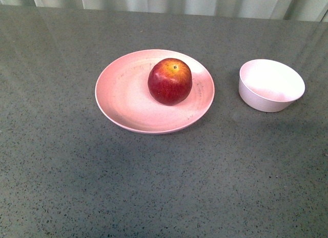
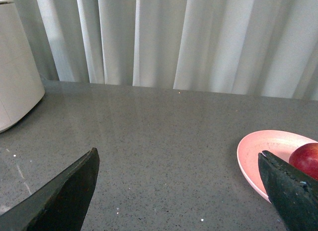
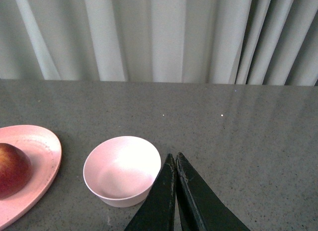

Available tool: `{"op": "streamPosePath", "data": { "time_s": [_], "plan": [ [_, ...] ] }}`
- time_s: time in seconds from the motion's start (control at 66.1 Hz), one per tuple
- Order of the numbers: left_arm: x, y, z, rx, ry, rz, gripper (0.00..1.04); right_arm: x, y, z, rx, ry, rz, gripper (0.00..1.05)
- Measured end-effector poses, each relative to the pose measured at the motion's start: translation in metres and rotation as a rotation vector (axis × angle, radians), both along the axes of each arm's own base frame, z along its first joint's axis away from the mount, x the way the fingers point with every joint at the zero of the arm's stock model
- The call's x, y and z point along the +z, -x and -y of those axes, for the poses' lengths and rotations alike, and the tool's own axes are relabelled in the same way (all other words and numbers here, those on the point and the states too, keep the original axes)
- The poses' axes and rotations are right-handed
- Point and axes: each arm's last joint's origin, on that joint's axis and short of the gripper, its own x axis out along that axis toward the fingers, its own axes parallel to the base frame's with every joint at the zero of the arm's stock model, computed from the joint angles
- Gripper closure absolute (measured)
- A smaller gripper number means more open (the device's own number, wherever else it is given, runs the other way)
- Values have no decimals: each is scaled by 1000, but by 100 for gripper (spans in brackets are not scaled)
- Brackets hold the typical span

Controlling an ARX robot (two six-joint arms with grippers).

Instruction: Move apple from plate to bowl

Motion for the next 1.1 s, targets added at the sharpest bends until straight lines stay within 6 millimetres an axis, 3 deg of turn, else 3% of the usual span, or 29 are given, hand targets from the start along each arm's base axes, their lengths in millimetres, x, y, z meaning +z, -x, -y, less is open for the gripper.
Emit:
{"op": "streamPosePath", "data": {
  "time_s": [0.333,1.104],
  "plan": [
    [0,0,0,0,0,0,9,1,25,0,0,0,1,103],
    [0,0,0,0,0,0,9,13,59,0,0,0,39,103]
  ]
}}
